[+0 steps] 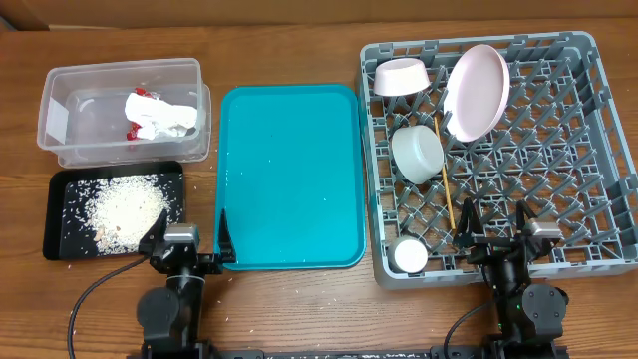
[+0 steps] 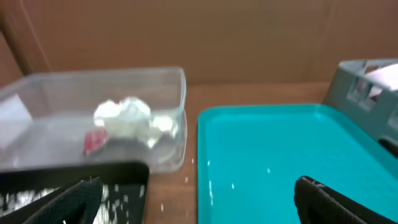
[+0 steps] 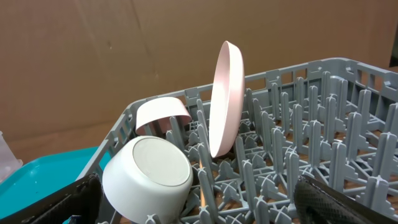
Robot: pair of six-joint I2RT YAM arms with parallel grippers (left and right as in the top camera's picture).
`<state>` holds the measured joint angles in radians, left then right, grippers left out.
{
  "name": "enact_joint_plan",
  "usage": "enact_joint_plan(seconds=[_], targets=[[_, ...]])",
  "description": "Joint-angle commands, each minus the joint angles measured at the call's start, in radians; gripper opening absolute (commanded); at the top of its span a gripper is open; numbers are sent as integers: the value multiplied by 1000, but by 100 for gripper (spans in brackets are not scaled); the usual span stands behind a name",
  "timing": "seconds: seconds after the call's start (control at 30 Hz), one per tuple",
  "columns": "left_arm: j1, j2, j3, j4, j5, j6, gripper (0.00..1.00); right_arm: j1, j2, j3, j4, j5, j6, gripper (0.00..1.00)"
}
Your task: Sort waste into correct bins and load items into the dishwasher
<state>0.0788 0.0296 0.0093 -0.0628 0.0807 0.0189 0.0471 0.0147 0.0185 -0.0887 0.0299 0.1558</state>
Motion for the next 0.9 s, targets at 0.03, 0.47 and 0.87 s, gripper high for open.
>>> enact_joint_plan(seconds=[0.03,0.47,0.87], targets=[[-21,-27,-5,-10,-13,26,100,-3,-12,-11,9,-2,-6,100],[-21,-24,-5,-10,-13,27,100,-3,-12,-11,9,-2,-6,100],[-21,-24,-5,-9,-13,27,100,-3,-12,-11,9,-2,-6,100]])
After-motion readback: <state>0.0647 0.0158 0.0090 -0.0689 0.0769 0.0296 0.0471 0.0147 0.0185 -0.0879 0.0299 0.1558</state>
